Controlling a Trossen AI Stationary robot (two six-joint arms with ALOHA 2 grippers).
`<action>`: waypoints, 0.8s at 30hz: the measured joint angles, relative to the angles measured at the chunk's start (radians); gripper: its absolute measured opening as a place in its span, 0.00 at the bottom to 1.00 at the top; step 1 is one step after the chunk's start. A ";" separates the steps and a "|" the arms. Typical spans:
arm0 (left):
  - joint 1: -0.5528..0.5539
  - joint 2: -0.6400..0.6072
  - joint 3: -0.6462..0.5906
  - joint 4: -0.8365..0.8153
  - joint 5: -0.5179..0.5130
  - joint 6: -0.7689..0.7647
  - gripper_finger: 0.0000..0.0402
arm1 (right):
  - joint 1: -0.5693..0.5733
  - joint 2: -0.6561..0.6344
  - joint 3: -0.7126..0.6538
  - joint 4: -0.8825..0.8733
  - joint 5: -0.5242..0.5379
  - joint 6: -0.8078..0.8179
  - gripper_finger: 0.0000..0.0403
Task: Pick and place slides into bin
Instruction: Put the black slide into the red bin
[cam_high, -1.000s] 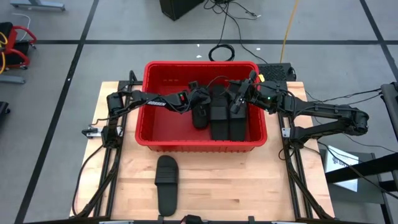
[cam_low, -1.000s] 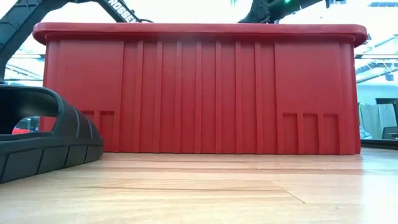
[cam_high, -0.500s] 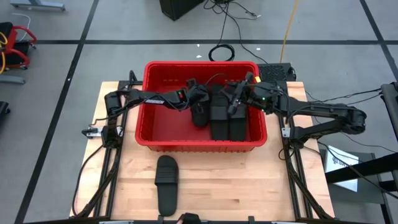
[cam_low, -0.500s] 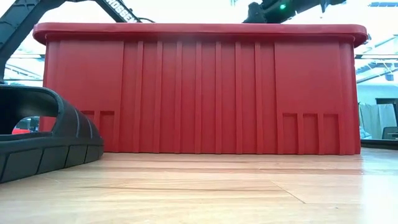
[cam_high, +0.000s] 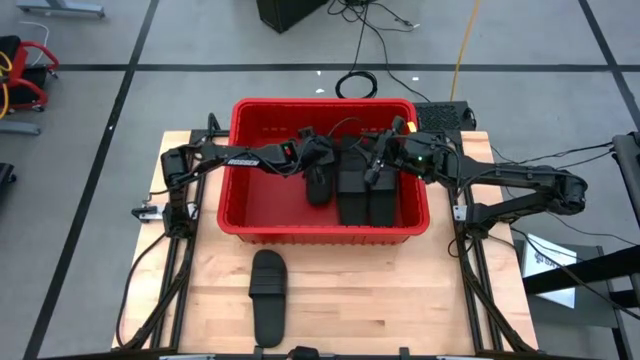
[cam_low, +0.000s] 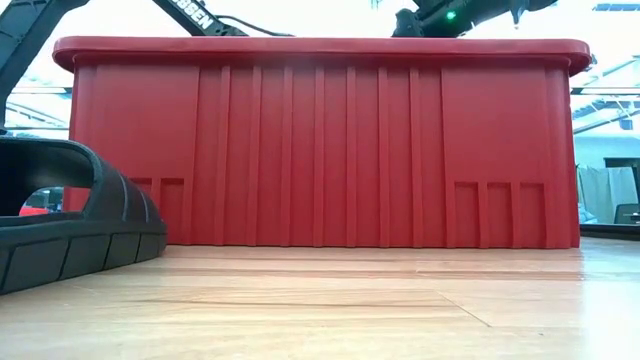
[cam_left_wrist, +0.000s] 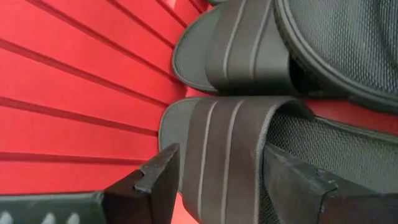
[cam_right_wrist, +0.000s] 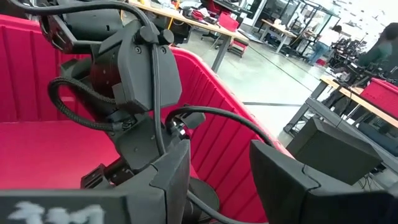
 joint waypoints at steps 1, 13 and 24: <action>-0.001 0.000 0.000 -0.007 0.000 0.000 0.54 | 0.000 0.000 0.000 0.000 0.000 0.000 0.38; -0.007 0.000 0.000 -0.071 0.017 -0.007 0.54 | 0.000 0.000 0.000 -0.001 0.000 0.004 0.38; -0.050 -0.067 0.000 -0.117 0.021 -0.002 0.54 | -0.001 0.000 0.000 -0.002 -0.001 0.018 0.38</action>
